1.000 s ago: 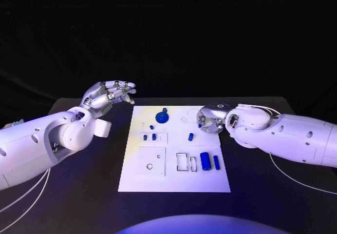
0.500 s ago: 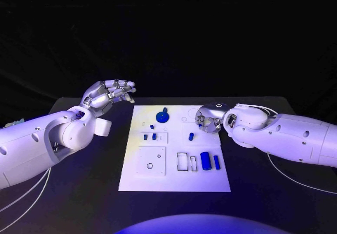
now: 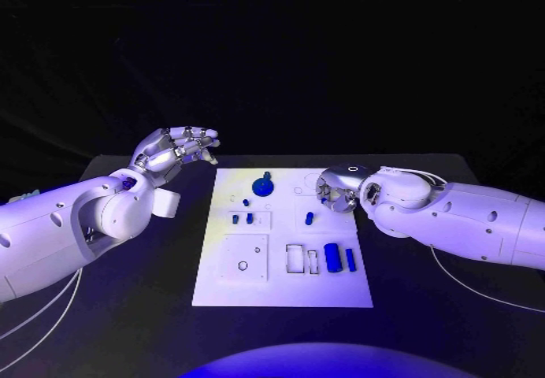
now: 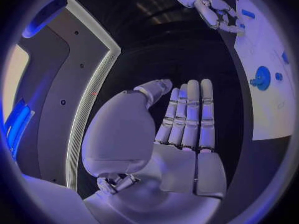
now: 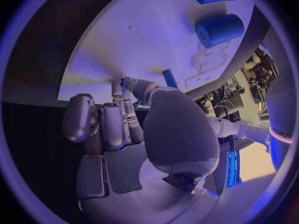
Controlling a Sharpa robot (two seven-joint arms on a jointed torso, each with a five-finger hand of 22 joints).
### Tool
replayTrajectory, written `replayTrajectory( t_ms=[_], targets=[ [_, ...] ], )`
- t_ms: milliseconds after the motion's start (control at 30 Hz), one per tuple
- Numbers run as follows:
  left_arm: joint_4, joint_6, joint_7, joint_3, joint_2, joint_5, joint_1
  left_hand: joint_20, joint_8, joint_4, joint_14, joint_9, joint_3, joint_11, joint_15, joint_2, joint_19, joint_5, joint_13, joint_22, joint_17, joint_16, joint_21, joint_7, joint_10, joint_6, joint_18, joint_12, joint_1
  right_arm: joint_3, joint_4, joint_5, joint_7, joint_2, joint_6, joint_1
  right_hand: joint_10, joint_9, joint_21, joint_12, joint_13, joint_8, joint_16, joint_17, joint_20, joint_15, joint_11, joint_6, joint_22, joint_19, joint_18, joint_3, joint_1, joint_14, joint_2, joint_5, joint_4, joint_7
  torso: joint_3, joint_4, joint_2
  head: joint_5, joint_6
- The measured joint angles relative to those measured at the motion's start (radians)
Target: Assemble the parts on the task board
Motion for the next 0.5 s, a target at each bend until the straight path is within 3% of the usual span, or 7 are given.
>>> replayTrajectory(
  t_ms=[267,500],
  targets=[
    [-0.001,0.000,-0.006,0.000,0.000,0.000,0.000,0.000,0.000,-0.003,0.000,0.000,0.003,0.000,0.000,0.000,0.000,0.000,-0.001,0.004,-0.003,-0.004,0.000,0.004,0.000,0.004,0.000,0.000,0.008,-0.003,0.006,-0.024,-0.010,-0.001,-0.019,-0.005,0.008,0.016,0.046,0.005,0.008,0.008,0.005,-0.001,-0.007,-0.009,0.008,0.021,0.000,0.013,0.000,0.024,0.009,0.002,0.009,0.012,-0.030,-0.007,-0.0003,0.0006,-0.001,-0.002,-0.002],
    [-0.003,0.000,-0.013,0.000,0.000,0.001,0.000,0.000,-0.006,-0.010,0.004,-0.001,0.001,0.004,0.004,0.000,0.000,0.000,-0.005,0.009,-0.005,-0.010,0.004,0.013,-0.004,-0.005,0.000,-0.009,0.008,-0.006,0.011,-0.035,-0.012,-0.005,-0.047,-0.009,0.008,0.016,0.052,0.005,0.008,0.008,0.009,-0.001,-0.007,-0.009,0.008,0.023,0.000,0.020,0.000,0.026,0.012,0.002,0.012,0.013,-0.031,-0.009,-0.0014,0.0014,-0.001,-0.004,0.000]
  ],
)
